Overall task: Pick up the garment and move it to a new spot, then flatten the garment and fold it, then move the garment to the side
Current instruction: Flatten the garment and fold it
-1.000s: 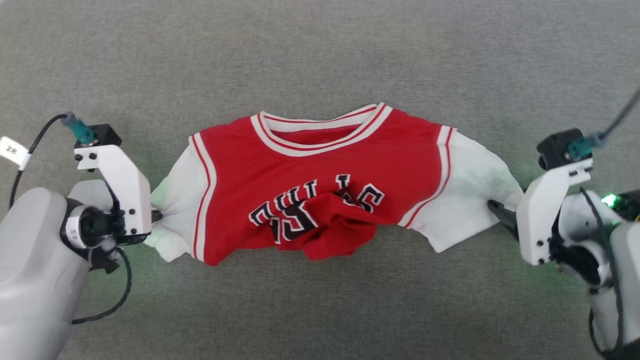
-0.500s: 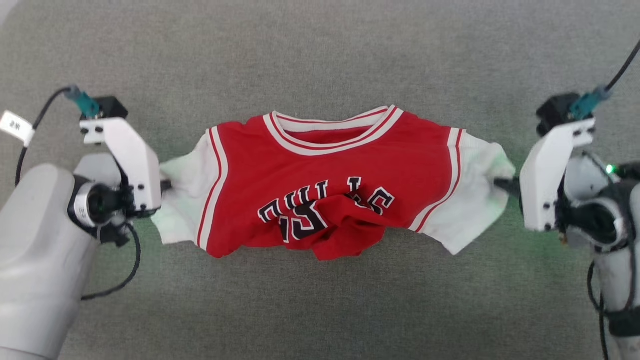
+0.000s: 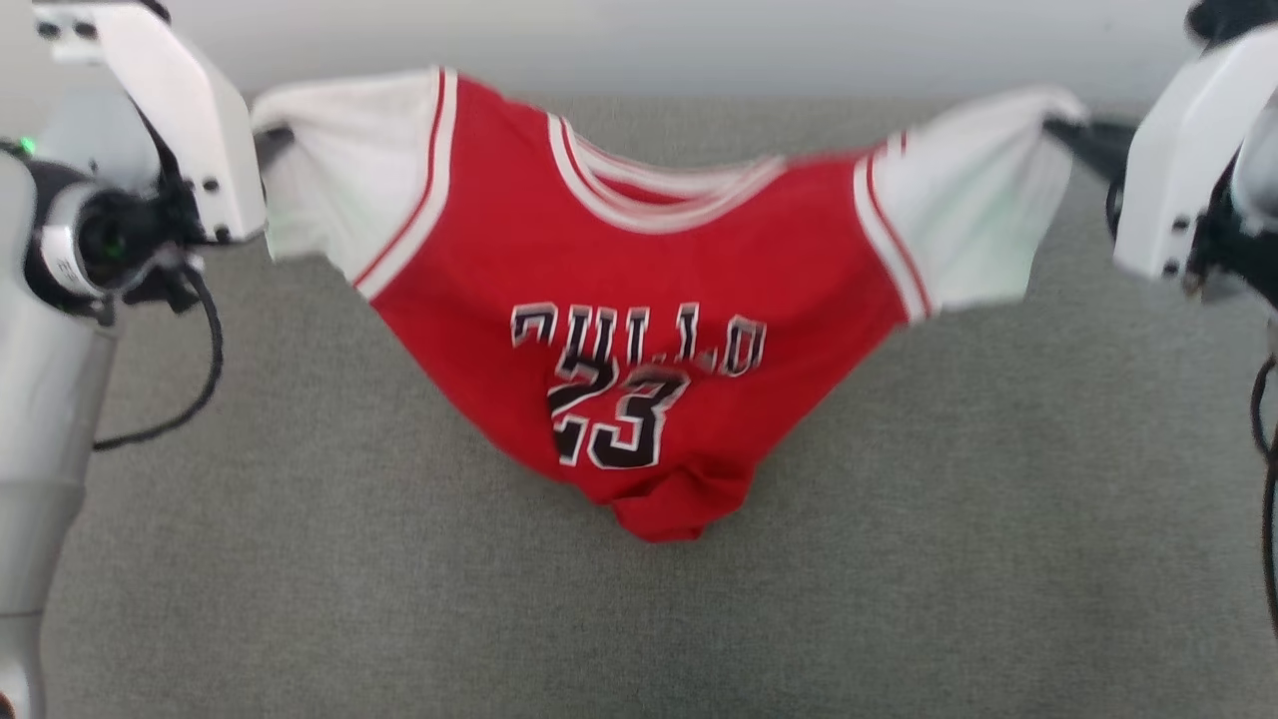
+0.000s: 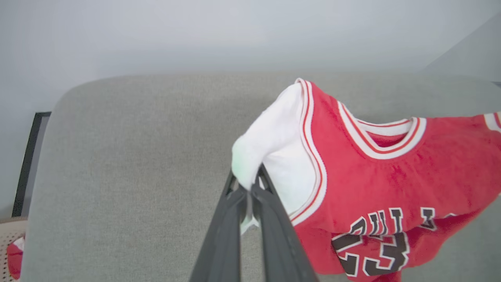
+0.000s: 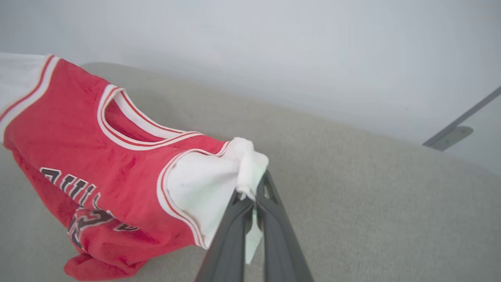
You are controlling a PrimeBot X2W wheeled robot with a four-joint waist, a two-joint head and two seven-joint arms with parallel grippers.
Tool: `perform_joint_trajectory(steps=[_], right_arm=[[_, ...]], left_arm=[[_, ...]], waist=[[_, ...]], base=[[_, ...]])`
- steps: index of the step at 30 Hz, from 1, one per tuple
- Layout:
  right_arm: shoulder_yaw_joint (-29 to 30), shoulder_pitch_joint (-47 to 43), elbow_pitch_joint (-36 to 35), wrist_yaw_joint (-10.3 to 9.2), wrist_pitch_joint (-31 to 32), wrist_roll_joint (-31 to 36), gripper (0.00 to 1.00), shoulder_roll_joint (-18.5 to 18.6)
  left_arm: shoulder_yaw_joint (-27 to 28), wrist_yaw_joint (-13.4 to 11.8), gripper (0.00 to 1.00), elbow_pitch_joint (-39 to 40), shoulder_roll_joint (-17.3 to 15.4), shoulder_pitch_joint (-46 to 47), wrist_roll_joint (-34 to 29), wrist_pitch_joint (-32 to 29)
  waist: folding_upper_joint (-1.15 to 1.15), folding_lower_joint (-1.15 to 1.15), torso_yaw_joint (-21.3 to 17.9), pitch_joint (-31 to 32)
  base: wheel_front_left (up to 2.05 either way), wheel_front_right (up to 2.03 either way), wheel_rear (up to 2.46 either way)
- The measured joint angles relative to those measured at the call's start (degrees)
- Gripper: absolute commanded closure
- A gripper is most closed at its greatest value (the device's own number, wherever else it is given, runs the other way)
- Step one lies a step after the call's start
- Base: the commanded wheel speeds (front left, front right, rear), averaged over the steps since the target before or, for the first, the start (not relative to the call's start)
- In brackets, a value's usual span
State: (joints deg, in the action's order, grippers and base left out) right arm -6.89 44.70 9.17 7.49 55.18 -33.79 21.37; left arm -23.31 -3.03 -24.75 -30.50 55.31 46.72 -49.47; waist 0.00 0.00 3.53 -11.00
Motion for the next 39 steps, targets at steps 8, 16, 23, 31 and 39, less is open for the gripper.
perform_joint_trajectory(steps=[8,16,23,31,39], right_arm=[[-6.1,9.5,5.0,0.00,-10.2,-2.2,1.00,1.9],[-11.0,15.9,10.0,0.00,-17.7,-4.4,1.00,2.5],[-15.4,22.1,15.7,0.00,-20.7,-5.6,1.00,2.8],[-18.2,30.8,25.2,0.00,-27.2,-2.4,1.00,1.3],[-20.4,41.0,36.9,0.01,-40.7,5.3,1.00,-1.6]], left_arm=[[1.4,-0.9,1.00,1.9,-0.2,5.0,-1.7,4.2],[1.3,-1.6,1.00,1.4,0.0,8.3,-2.9,5.0],[1.1,-1.8,1.00,1.0,0.2,11.6,-3.2,4.4],[1.1,-0.6,1.00,-2.5,2.7,16.2,-3.8,8.8],[0.2,3.1,1.00,-9.1,5.4,25.4,-8.5,22.7]], waist=[[0.00,0.00,-1.2,5.9],[0.00,0.00,-2.6,9.4],[0.00,0.00,-3.4,9.5],[0.00,0.00,-3.6,4.3],[0.00,0.00,-3.8,-3.5]], base=[[0.00,0.00,0.00],[0.00,0.00,0.00],[0.00,0.00,0.00],[0.00,0.00,0.00],[0.00,0.00,0.00]])
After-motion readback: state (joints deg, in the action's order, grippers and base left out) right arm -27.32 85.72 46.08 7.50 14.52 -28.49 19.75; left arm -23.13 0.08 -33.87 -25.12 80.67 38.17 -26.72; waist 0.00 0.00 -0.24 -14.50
